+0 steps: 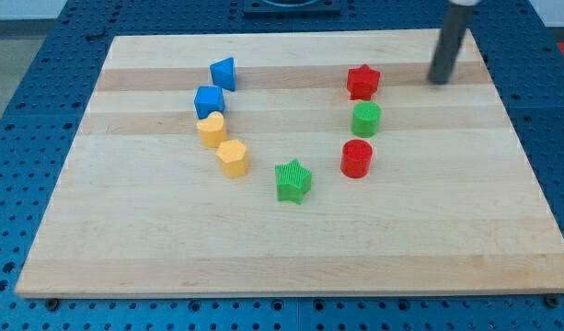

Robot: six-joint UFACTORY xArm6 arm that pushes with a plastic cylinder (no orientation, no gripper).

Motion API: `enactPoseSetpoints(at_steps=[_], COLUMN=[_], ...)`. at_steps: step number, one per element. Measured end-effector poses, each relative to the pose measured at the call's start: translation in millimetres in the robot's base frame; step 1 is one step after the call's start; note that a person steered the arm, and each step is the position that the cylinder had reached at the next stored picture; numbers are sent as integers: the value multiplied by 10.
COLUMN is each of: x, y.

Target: Point at the red circle

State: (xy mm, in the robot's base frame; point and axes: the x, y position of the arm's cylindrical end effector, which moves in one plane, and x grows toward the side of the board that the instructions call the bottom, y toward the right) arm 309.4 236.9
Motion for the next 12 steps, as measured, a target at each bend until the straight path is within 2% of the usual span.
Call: enactPoseSetpoints(at_steps=[1,2,5,6,7,8,10,12], x=[303,859,1481,1663,1727,1727,1735,1497], y=[388,445,91,-392,-658,-675,-1303,-1975])
